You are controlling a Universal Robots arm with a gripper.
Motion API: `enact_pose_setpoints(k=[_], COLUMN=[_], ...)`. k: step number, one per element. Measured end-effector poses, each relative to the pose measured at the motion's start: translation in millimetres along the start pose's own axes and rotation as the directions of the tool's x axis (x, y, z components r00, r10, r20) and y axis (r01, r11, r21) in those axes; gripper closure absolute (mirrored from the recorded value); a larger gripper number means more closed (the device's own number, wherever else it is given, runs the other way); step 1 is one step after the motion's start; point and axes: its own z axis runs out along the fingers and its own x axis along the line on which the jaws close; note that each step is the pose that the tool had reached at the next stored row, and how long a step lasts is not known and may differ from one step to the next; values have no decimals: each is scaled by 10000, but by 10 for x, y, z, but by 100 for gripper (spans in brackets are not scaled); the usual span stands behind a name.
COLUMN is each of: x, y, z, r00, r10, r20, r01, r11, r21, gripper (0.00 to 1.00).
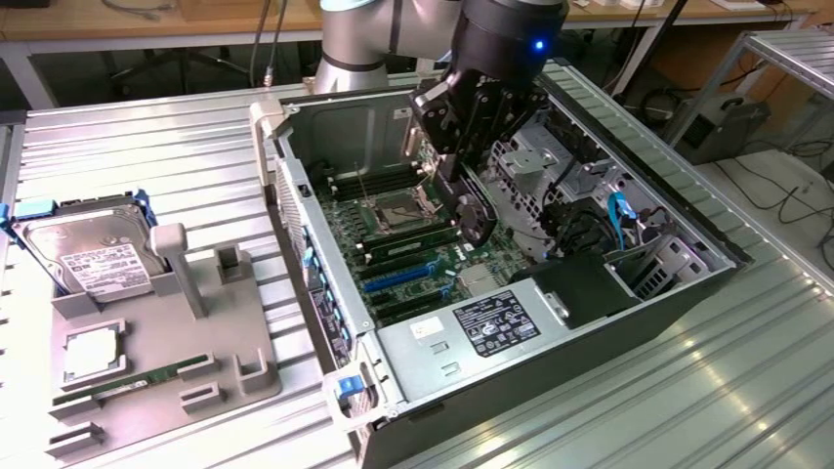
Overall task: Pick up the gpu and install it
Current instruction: 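Insert the gpu into the slot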
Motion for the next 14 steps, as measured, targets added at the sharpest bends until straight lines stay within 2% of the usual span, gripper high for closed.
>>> enact_pose_setpoints(k=[4,8,11,13,14], x=[0,-1,-1,-1,-1], y=[0,0,-1,-1,-1], z=[5,14,30,52,58], r00=[9973,9893,9779,9621,9572], r10=[-739,-1460,-2088,-2727,-2893], r20=[-18,-39,-55,-73,-77], r01=[739,1460,2088,2728,2893], r11=[9973,9893,9780,9621,9572], r21=[12,25,32,39,40], gripper=[74,74,74,74,74])
